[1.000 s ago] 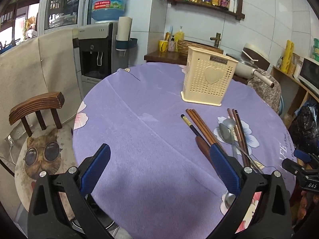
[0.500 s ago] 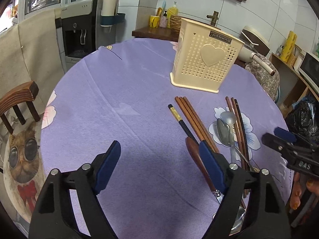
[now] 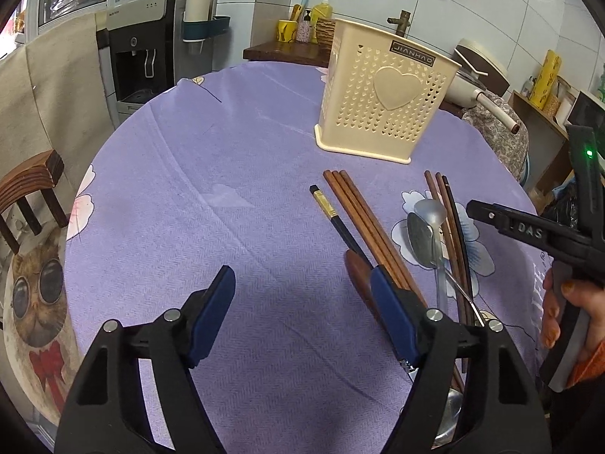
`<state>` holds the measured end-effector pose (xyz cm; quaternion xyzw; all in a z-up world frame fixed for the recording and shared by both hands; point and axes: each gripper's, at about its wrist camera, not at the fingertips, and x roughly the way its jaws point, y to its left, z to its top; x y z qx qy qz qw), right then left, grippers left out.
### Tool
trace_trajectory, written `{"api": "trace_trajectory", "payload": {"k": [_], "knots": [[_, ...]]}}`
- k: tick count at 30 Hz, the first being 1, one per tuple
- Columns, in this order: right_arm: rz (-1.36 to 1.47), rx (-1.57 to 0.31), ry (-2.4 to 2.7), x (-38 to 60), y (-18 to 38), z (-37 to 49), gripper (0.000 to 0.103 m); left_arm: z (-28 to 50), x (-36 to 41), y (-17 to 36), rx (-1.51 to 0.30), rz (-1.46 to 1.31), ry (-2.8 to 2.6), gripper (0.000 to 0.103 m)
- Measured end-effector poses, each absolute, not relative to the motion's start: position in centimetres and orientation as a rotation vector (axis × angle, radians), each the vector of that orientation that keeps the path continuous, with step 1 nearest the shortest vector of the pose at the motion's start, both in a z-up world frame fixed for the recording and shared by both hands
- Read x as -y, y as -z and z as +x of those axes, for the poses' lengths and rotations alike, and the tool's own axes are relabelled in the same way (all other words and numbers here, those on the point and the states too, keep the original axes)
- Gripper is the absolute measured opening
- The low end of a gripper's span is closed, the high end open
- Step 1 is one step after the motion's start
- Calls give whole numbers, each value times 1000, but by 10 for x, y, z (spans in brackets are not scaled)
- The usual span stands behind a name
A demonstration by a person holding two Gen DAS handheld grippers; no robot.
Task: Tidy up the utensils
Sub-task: 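Move left tool toward wooden-handled spoon while right tool approaches the chopsticks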
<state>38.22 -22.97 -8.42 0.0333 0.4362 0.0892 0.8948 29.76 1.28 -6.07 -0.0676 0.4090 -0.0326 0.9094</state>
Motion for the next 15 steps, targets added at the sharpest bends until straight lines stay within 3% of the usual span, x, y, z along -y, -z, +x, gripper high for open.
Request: {"api": "trace_trajectory", "payload": {"k": [6,15], "knots": [[114,-965,-173,234,100,400,34,299,-8,61,-843,-132,76,74],[144,-977,-153,238,105,412,25,299,-5,67,-859,-125,68,74]]}}
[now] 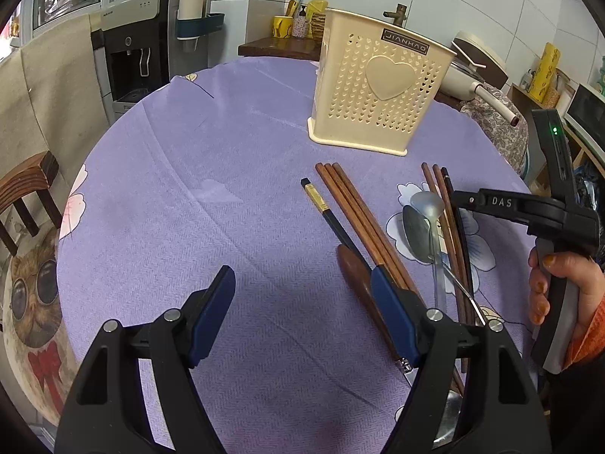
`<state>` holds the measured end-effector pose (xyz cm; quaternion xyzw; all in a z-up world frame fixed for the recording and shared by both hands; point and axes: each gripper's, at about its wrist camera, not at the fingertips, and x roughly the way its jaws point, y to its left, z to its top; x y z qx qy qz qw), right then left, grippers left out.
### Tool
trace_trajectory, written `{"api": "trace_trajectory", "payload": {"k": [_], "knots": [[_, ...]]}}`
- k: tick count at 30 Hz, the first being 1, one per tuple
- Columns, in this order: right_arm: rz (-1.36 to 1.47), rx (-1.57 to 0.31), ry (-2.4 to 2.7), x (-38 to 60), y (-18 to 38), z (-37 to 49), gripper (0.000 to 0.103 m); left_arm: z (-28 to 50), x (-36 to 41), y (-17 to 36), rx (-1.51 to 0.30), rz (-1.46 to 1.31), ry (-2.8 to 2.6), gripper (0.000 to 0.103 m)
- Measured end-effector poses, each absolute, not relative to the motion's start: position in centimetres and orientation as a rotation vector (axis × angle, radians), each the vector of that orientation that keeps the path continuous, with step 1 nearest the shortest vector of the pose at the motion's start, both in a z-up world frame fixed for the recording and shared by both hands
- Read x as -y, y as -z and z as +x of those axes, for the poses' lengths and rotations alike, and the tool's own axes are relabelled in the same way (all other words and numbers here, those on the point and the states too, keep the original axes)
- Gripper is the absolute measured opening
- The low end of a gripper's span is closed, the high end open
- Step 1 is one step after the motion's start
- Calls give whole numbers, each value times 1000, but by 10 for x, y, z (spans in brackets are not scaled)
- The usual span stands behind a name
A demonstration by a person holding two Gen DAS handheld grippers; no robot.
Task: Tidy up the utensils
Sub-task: 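Move left tool toward wooden-handled spoon while right tool approaches the chopsticks, then grasp wooden-handled spoon with left tool while right tool grasps a black chopstick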
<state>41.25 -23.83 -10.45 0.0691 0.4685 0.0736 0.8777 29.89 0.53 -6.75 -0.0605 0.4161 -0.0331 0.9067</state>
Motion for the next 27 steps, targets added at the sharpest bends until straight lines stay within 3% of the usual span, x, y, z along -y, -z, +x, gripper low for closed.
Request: {"api": "trace_trajectory", "payload": {"k": [5,11,18,27], "knots": [[134,-974,-125,237,105,426,17,301,-1,73,-880,-124,72,72],[106,-973,-102,231,105,442,17,303,11,76,-914,-128,101,63],[90,-979,-114,230,105,442,17,307,25,82,-966,-118,103,41],[116,-988,-125,233,104,449,16,308,21,86,-998,-200,97,36]]}}
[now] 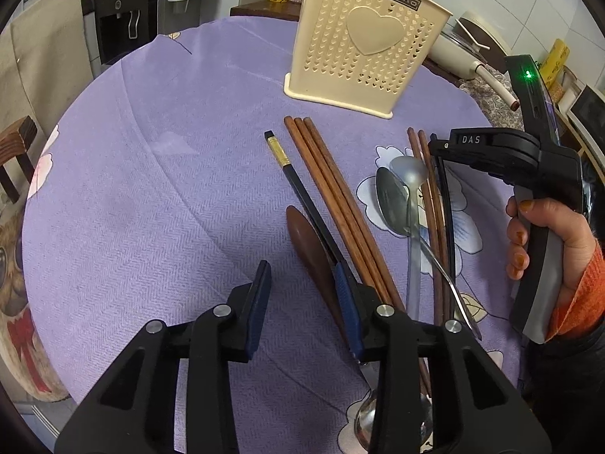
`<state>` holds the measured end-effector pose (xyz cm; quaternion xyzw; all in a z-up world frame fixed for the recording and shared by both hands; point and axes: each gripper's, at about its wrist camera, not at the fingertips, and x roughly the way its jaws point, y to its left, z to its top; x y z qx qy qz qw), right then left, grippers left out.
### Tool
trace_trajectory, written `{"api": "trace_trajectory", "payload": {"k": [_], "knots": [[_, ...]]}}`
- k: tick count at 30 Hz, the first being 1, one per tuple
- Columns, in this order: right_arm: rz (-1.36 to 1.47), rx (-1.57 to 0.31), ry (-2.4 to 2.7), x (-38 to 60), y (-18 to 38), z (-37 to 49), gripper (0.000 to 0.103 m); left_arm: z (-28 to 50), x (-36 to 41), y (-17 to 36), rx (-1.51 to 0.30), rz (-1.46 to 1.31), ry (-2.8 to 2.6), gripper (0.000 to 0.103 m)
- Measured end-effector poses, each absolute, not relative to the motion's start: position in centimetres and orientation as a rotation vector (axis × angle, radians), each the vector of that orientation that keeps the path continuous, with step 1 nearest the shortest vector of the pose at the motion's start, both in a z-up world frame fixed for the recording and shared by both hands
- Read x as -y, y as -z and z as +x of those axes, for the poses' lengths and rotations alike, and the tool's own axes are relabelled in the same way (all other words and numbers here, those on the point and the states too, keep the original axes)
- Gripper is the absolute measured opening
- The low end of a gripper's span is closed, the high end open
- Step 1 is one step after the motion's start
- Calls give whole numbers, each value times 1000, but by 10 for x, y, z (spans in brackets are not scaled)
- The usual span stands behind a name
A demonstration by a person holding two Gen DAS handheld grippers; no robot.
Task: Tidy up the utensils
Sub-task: 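Grasp wooden-handled spoon with left tool while right tool grasps a black chopstick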
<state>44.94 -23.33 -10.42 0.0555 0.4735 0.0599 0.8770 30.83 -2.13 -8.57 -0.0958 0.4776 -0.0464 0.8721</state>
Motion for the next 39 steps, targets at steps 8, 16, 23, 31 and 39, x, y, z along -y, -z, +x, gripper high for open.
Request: {"api": "trace_trajectory", "payload": {"k": [8,16,23,31,39], "knots": [[74,-975,-111,222,105,450,16,328,28,85,-1013,-170,58,23],[53,-966,-110,216,106,452,16,331,32,84,-1021,-151,42,21],[81,-969,-125,221,105,455,11,341,33,84,-1034,-169,55,18],[155,-965,-147,229,107,460,9,351,29,84,-1047,-192,66,16],[194,-885,-182,236,91,454,9,351,23,71,-1006,-228,96,16]]}}
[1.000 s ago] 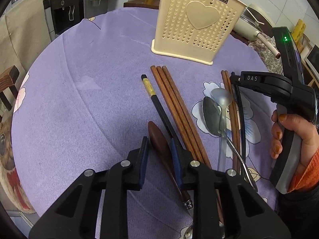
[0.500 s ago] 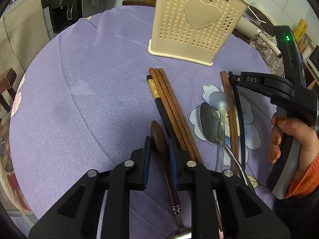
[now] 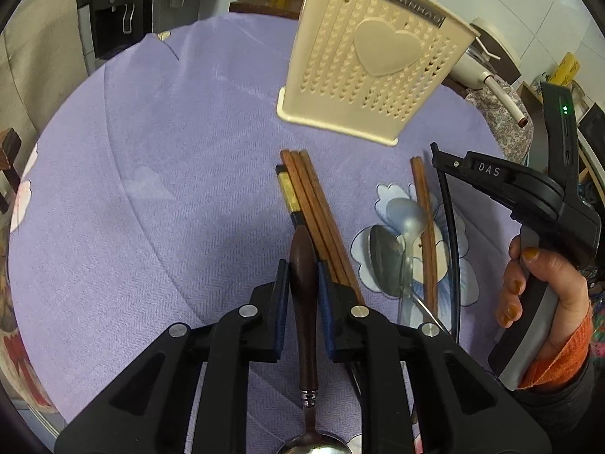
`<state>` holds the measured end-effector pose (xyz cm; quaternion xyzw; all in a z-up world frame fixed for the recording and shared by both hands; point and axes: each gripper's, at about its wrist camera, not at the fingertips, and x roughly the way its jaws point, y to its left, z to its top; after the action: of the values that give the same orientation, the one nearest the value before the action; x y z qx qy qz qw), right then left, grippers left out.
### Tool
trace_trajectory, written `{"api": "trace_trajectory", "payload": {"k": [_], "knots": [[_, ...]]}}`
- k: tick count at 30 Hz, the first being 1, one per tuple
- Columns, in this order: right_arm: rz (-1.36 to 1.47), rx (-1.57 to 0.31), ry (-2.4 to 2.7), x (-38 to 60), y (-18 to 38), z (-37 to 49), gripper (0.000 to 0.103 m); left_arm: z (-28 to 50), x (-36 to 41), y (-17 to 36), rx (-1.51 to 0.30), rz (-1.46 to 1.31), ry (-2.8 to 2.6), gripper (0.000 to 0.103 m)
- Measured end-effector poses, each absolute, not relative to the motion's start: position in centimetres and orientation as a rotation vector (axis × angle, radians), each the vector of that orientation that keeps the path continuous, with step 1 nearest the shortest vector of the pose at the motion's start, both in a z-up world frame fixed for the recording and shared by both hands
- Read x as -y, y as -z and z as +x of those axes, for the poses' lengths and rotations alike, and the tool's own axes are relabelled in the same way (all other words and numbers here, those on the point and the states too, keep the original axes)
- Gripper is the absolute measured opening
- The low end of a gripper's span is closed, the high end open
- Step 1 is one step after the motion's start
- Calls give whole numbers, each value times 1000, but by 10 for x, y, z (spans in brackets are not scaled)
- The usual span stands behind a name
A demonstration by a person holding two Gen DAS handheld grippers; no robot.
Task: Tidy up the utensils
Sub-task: 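Grasp wooden-handled spoon with left tool while right tool grasps a black chopstick, then lower spoon into cream holder with left tool while right tool inserts black chopstick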
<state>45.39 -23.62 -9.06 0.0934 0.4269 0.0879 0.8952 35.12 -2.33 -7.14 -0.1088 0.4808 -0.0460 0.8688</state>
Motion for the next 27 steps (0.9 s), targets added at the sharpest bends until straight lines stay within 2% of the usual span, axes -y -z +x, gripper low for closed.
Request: {"api": "trace_trajectory", "payload": {"k": [18,27], "knots": [[105,-485,-242,257,-25,380,8,306,-12,-25,-684,-225,81,15],[55,-404,-274,265,-51,343,8,301,-23,-37,-640,-233,67,15]]}}
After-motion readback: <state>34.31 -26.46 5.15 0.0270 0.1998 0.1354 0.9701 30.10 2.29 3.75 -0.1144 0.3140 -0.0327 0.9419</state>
